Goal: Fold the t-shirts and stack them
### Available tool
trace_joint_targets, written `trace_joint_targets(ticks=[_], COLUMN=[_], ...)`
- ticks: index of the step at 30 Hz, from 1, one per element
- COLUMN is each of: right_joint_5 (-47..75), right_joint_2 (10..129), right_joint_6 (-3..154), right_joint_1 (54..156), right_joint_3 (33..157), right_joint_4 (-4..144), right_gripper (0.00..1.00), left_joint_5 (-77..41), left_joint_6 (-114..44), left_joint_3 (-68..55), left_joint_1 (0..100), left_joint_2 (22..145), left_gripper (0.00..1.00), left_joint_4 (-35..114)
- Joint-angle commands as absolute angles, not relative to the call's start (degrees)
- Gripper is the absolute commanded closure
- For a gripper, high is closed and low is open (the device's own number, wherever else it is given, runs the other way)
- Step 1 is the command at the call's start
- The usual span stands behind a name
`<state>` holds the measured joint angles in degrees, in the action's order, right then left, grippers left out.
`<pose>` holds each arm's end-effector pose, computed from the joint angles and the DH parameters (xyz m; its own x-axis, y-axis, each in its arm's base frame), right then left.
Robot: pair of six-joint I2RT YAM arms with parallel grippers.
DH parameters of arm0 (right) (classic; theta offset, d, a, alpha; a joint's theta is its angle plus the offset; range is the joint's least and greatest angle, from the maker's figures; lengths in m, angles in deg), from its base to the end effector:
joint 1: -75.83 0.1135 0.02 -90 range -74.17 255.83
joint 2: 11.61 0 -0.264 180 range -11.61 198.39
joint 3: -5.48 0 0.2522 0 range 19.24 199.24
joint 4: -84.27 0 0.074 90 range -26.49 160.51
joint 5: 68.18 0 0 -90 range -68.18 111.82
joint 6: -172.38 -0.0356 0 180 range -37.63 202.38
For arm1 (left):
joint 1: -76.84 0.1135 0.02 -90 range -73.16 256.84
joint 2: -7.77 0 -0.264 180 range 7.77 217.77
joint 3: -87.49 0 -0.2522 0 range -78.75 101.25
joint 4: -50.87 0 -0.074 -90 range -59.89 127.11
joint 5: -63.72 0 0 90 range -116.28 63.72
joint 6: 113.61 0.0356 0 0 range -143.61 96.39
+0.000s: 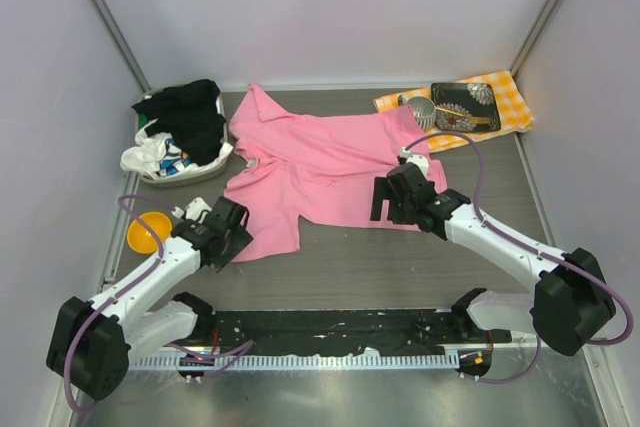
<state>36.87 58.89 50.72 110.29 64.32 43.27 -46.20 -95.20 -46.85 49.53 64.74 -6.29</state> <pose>0.2069 0.1308 0.2252 -0.7766 0.0818 -0.6246 -0.0105 0.9897 0.1426 0.1503 -0.0639 0.1854 -0.5649 -0.7123 -0.4166 -0.6831 0.6869 -0.2481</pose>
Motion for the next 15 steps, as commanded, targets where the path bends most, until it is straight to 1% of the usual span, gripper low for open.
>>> trace_joint_targets(ticks=[1, 5, 6, 10, 11, 15], right_joint_5=[36.8, 37.2, 37.1, 37.2, 37.2, 37.4], right_joint_2=[58.8, 58.9, 59.0, 58.9, 58.9, 58.6], right_joint_6=[50.1, 50.0, 50.0, 50.0, 50.1, 50.2], right_joint_1=[110.9, 111.1, 111.1, 111.2, 111.2, 111.2], right_joint_3=[64.3, 64.1, 64.0, 63.7, 63.6, 63.5], right_joint_4=[45.0, 45.1, 45.0, 45.2, 45.1, 44.9], right_gripper=[0.01, 0.01, 0.01, 0.01, 0.01, 0.01], left_joint_5=[-48.6, -48.8, -48.8, -48.4, -48.5, -49.1], left_joint_6=[-95.8, -95.7, -95.7, -95.5, -95.5, -95.3], left_joint_3=[-47.0, -47.6, -47.6, -48.8, -48.9, -49.0], left_joint_1=[49.6, 49.6, 49.6, 49.6, 49.6, 49.6], left_joint_2=[66.1, 67.7, 68.5, 70.0, 70.2, 71.6], left_gripper=[0.30, 0.31, 0.34, 0.39, 0.43, 0.51], left_joint_4=[-6.3, -4.7, -3.9, -1.7, -1.2, 0.1])
